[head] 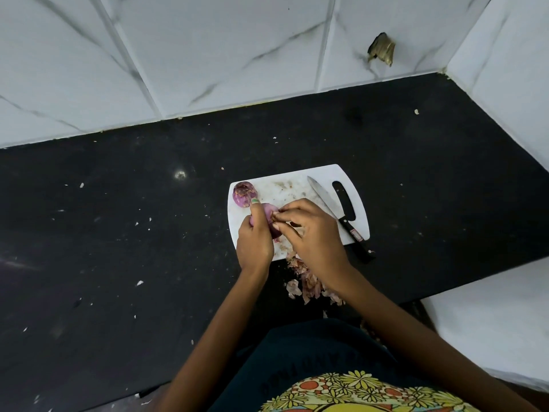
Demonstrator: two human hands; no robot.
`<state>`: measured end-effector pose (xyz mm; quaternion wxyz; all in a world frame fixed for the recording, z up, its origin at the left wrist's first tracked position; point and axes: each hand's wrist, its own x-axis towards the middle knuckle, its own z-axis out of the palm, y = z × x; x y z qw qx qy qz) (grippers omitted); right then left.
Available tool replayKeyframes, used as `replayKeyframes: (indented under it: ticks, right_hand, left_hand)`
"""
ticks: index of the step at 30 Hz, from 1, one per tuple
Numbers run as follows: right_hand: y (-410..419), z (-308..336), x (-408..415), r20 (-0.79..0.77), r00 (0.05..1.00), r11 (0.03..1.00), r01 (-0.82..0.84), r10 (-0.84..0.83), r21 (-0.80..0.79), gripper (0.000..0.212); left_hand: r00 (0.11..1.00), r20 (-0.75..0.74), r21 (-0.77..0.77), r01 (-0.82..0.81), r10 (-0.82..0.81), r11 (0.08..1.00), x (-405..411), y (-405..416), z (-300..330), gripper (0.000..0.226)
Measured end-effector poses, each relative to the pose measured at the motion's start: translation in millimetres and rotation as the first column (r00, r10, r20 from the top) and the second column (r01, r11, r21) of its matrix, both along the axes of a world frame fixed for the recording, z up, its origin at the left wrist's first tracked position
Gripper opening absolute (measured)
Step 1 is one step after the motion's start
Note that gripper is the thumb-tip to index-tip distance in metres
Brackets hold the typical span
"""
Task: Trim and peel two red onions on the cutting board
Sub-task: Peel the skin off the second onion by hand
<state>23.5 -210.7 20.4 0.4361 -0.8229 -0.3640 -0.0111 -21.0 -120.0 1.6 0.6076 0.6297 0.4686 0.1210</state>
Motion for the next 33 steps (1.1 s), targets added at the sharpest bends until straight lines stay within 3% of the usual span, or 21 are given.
replayKeyframes:
  ticks: [4,9,15,19,21,24,27,30,33]
  right_hand:
    - [2.6,-2.6,-5.7,-0.005,1.000,0.999,0.031,-0.031,0.042,0.015]
    - [6.0,-0.1,-3.3,-0.203,0.977,0.991,0.093,-0.071,0.101,0.011]
    - [6.8,3.7,3.6,-0.345,0.936,0.996,0.083,-0.064,0.038,0.012]
    - [5.1,2.6,11.7,-0.377,0.926,0.999,-0.014,0.001,-0.032,0.012]
    - [4.2,3.2,13.8,-0.373,0.927,0.995,-0.067,0.033,-0.078,0.012]
    - [1.1,5.2,18.0,-0.387,0.919,0.985,-0.130,0.077,-0.112,0.007]
    - [-6.6,4.7,23.6,-0.508,0.853,0.985,-0.166,0.118,-0.051,0.006]
    - [-13.6,2.3,24.0,-0.583,0.810,0.997,-0.076,0.062,0.001,0.005]
    - [-16.8,-0.9,22.5,-0.555,0.831,0.998,0.054,-0.027,0.032,0.011]
  left_hand:
    - [0.997,-0.027,0.058,-0.066,0.068,0.996,-0.4,-1.7,0.5,0.057]
    - [0.994,-0.033,0.128,-0.095,0.100,0.987,-0.9,-6.1,1.8,0.043]
    - [0.996,-0.062,0.166,-0.060,0.071,0.984,-2.2,-8.0,2.4,0.047]
    - [0.993,-0.108,0.195,-0.015,0.037,0.981,-4.8,-7.1,1.4,0.054]
    - [0.994,-0.105,0.149,0.017,-0.001,0.989,-4.9,-4.5,0.3,0.058]
    - [0.997,-0.035,-0.037,0.070,-0.072,0.997,-3.5,1.6,3.3,0.054]
    - [0.996,0.027,-0.194,0.092,-0.088,0.977,-4.8,7.7,11.4,0.048]
    - [0.990,0.042,-0.241,0.144,-0.138,0.960,-4.6,11.1,15.4,0.053]
    - [0.985,0.053,-0.282,0.173,-0.165,0.944,-3.8,10.9,15.9,0.057]
